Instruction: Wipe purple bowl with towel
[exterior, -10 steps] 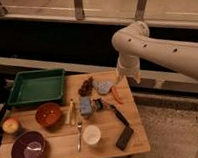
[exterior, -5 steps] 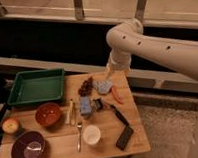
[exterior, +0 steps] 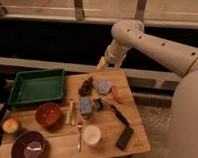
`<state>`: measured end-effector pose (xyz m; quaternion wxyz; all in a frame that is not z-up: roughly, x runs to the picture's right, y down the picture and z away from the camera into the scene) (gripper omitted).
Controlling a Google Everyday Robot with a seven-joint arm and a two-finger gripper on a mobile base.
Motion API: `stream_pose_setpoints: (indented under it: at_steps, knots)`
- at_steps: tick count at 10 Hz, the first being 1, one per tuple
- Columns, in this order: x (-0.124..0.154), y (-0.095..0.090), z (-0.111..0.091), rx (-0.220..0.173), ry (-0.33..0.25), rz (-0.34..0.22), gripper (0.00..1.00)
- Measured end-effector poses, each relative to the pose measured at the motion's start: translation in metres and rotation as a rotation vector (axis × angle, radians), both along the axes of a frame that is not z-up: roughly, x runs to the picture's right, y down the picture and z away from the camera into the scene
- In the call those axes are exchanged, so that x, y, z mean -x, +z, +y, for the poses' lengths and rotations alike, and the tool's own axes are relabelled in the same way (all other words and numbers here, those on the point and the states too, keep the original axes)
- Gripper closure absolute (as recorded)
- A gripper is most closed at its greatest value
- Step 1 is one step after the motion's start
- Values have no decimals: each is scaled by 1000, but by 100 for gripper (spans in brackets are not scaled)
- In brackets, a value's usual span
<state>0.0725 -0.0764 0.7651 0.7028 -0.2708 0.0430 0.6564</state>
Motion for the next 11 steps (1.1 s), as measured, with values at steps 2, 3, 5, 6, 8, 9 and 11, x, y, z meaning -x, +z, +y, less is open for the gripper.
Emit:
stream_pose_setpoints:
  at_steps: [2, 3, 5, 6, 8, 9, 11]
  knots:
    - [-1, 0, 0, 0, 1, 1, 34]
    - [-1, 1, 1, 1, 1, 3, 34]
    - [-6, 5, 9, 15, 20, 40, 34]
    - [-11, 12, 18, 31, 32, 63, 34]
    - [-16, 36, 44, 74, 58, 90, 34]
    - [-18, 48, 56, 96, 64, 100, 34]
    - [-16, 67, 74, 136, 59, 111, 34]
